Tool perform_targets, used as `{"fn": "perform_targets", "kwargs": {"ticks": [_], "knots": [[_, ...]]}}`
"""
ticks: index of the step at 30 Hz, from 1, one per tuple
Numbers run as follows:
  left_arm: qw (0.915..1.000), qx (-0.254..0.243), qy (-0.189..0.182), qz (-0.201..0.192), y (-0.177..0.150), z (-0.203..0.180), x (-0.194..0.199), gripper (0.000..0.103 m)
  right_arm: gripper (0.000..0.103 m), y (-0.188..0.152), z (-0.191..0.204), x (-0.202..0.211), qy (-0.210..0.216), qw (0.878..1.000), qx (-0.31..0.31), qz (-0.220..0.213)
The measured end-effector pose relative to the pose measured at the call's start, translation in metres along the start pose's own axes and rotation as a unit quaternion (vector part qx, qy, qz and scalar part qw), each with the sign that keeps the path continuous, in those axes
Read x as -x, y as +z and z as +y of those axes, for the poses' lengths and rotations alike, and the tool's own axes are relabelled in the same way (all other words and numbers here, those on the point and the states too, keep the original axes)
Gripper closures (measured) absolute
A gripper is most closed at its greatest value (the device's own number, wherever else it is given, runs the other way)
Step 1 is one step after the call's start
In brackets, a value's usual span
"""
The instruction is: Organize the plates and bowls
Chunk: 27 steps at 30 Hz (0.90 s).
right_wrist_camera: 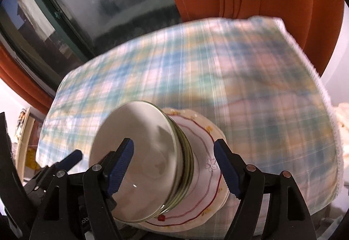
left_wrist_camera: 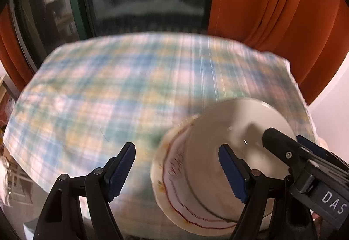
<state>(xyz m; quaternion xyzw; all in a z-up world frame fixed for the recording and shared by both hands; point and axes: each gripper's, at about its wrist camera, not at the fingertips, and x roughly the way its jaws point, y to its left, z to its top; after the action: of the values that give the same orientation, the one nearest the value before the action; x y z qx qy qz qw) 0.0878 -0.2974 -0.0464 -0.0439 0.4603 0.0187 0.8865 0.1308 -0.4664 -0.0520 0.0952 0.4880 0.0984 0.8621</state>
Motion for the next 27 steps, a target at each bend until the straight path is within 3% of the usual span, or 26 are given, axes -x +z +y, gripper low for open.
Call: {"fn": "perform_targets", "kwargs": {"ticks": [6, 9, 12, 20, 27], "knots": [[0.9985, -0.001, -0.01, -0.055, -0.001, 0.033, 0.023, 0.023, 0.025, -0.01, 0.033, 0.029, -0.04, 0.996, 0.025, -0.081], [0.9966, -0.028, -0.016, -0.077, -0.005, 0.051, 0.037, 0.023, 0.025, -0.018, 0.051, 0.038, -0.069, 0.992, 0.03, -0.104], [0.9936, -0.048, -0.004, -0.102, -0.011, 0.07, 0.048, 0.02, 0.024, -0.028, 0.07, 0.043, -0.092, 0.988, 0.026, -0.118], [0.9903, -0.065, 0.006, -0.123, -0.036, 0.138, 0.055, 0.013, 0.015, -0.072, 0.122, 0.041, -0.12, 0.982, 0.023, -0.146], [0.9899, -0.031, 0.008, -0.138, -0.048, 0.194, 0.063, 0.011, 0.014, -0.113, 0.158, 0.03, -0.142, 0.979, 0.03, -0.141]]}}
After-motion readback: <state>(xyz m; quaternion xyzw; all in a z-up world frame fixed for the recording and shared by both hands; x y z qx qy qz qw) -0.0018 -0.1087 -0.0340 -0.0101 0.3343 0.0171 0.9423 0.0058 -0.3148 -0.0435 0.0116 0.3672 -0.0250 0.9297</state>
